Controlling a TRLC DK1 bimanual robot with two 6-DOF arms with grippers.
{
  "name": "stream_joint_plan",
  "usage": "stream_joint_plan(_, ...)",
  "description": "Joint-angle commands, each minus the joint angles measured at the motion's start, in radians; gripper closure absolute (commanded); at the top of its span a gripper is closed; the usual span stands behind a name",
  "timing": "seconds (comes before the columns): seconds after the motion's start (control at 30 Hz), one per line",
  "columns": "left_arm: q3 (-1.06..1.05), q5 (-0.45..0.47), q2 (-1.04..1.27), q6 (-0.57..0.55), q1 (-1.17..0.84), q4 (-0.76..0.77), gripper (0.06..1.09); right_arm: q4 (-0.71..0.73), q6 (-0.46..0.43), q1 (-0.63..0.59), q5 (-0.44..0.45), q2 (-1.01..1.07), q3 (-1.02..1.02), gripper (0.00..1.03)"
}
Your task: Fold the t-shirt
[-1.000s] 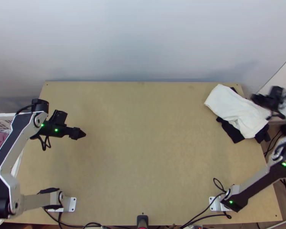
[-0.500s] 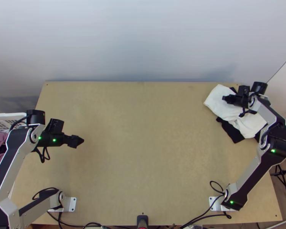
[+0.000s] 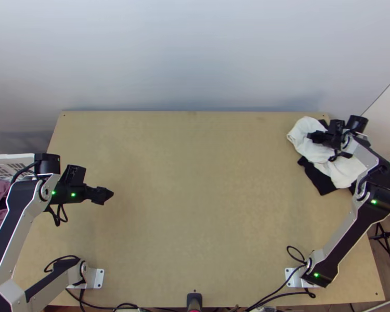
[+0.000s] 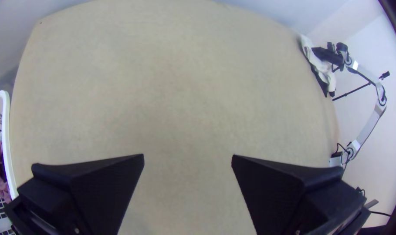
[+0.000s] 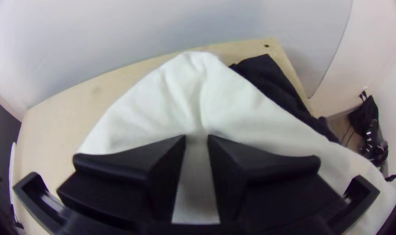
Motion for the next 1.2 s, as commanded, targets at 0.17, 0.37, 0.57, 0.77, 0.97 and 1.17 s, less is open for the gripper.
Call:
stream_joint_plan(0.17,-0.045,-0.006,-0.01,0.025,0.02,0.013,0.1,-0.186,-0.002,0.037,-0.06,-0.124,-0.019,0.35)
stream_joint_plan(0.37,-0.074,-0.006,-0.027,0.044,0.046,0.017,0.1,-0.215,0.008,0.089,-0.076,-0.166,-0.037,0.03)
stream_joint_plan(0.57,-0.073,-0.006,-0.029,0.074,0.081,0.01,0.1,-0.221,0.018,0.096,-0.095,-0.264,0.009,0.03)
stream_joint_plan(0.77,-0.042,-0.005,-0.078,0.021,0.076,0.051,0.1,-0.226,0.017,0.079,-0.069,-0.466,-0.026,0.03)
stream_joint_plan(0.97,-0.136,-0.152,-0.236,0.014,-0.109,0.194,0.1,-0.072,0.011,0.083,0.052,-0.813,-0.263,0.03)
stream_joint_plan(1.17,-0.291,-0.349,-0.374,-0.053,-0.106,0.459,0.1,0.115,-0.035,0.182,0.26,-1.213,-0.654,0.03)
